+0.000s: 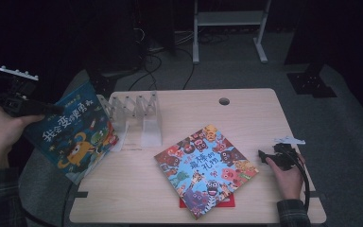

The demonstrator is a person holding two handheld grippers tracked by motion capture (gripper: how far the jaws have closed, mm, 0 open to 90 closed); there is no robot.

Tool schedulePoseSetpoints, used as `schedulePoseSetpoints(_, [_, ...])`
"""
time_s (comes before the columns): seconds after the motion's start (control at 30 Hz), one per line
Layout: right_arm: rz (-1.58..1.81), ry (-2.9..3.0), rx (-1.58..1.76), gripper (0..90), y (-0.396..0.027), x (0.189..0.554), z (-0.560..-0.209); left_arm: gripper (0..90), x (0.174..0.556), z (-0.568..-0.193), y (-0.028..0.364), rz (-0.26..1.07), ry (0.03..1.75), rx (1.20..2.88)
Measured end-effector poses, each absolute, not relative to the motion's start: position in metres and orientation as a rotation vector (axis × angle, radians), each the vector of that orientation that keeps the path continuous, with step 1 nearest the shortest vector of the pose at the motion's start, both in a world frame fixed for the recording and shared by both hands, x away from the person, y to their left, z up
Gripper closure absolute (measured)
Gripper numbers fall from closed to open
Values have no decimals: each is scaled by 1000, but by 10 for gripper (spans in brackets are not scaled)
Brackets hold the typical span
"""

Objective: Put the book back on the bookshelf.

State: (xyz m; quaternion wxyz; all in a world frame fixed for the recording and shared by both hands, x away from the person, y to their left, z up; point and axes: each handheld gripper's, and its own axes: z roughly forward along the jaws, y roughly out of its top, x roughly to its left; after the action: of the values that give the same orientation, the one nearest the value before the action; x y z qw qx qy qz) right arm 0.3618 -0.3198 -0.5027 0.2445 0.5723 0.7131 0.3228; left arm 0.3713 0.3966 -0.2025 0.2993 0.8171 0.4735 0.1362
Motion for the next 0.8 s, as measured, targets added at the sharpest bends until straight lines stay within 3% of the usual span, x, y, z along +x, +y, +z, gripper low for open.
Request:
schedulePoseSetpoints(0.53, [883, 1946, 1562, 177, -320, 362, -503, 825, 431, -214, 383, 420, 1251, 2182])
schedulePoseSetpoints(0.8, [882, 1948, 1562, 177, -320, 362, -503, 824, 444, -218, 380, 407, 1229, 2171])
